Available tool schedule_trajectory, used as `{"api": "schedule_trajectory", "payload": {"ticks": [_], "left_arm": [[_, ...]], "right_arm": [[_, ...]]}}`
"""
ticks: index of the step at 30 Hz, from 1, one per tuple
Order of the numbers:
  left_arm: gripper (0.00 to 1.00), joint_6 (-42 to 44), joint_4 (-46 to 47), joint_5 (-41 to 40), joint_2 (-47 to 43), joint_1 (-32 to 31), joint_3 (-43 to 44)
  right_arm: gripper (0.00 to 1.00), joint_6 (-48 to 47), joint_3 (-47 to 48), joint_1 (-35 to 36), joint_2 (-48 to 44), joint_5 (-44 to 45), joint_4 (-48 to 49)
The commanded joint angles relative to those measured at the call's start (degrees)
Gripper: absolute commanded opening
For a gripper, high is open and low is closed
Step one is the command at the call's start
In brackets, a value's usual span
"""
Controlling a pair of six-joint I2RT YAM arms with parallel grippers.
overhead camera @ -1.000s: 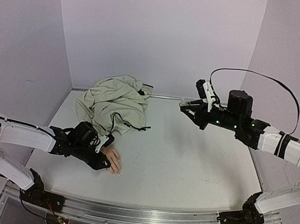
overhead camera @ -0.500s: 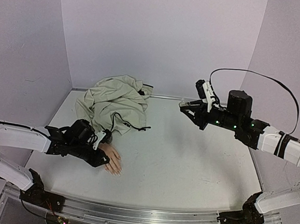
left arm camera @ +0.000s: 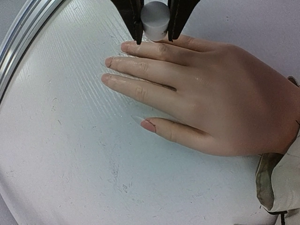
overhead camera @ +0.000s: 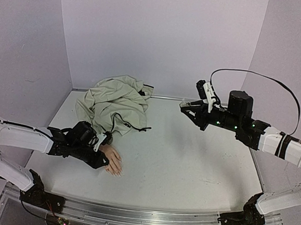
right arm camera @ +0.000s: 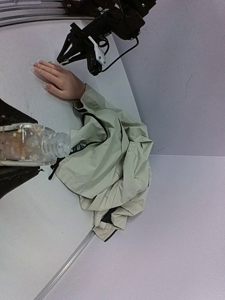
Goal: Paint the nails
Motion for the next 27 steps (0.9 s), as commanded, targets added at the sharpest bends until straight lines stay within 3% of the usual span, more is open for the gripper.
{"api": "schedule_trajectory", "payload": {"ticks": [1, 27], "left_arm": [[0.00, 0.51, -0.31, 0.95, 0.64, 0.20, 2.24], [0.00, 0.43, -1.10, 1.45, 2.44, 0.20, 3.04]], "right_arm": [[0.00, 0.24, 1.92, 0.11, -0.63, -1.02, 3.36], [0.00, 0.25, 2.09, 0.11, -0.23, -1.04, 3.36]]}}
